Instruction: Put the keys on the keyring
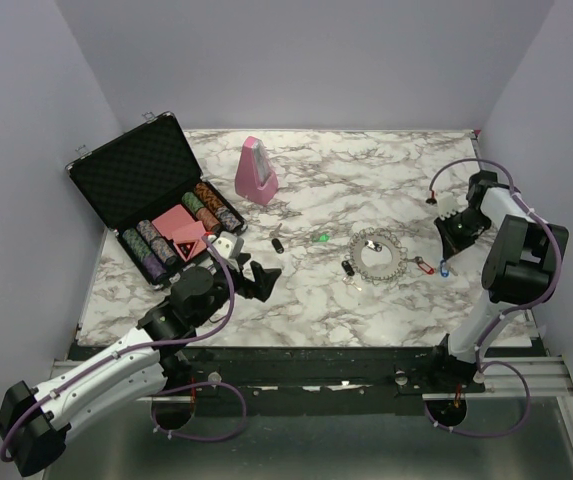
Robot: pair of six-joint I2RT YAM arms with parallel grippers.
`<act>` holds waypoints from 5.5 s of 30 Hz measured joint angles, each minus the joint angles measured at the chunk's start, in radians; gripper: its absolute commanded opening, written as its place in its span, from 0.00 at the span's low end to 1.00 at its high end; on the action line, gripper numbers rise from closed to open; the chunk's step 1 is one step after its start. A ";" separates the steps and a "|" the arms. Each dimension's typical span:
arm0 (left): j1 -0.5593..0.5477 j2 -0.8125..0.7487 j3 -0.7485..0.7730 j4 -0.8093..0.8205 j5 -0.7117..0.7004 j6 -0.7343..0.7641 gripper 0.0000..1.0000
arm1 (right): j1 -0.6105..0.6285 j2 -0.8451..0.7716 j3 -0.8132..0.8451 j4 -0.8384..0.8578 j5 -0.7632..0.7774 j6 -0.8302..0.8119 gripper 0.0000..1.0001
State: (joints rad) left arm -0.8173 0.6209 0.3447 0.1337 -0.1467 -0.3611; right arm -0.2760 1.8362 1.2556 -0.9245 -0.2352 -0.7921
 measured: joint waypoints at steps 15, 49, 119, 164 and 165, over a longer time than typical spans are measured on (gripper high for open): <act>0.005 0.006 0.000 0.000 0.000 0.002 0.99 | 0.000 -0.008 -0.031 0.185 -0.034 0.035 0.00; 0.005 0.007 0.000 -0.001 0.000 0.002 0.99 | 0.000 -0.023 -0.060 0.302 -0.100 0.005 0.13; 0.019 0.033 0.090 -0.069 0.190 -0.184 0.99 | 0.621 -0.286 -0.248 0.144 -0.528 -0.484 0.46; 0.020 -0.005 0.033 -0.045 0.190 -0.160 0.99 | 0.571 -0.146 -0.223 0.286 -0.408 -0.116 0.33; 0.020 -0.005 0.033 -0.045 0.190 -0.160 0.99 | 0.571 -0.146 -0.223 0.286 -0.408 -0.117 0.32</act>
State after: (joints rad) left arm -0.7975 0.6155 0.3775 0.0887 0.0429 -0.5209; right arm 0.2951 1.6905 1.0328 -0.6384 -0.6430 -0.9089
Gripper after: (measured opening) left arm 0.988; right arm 0.321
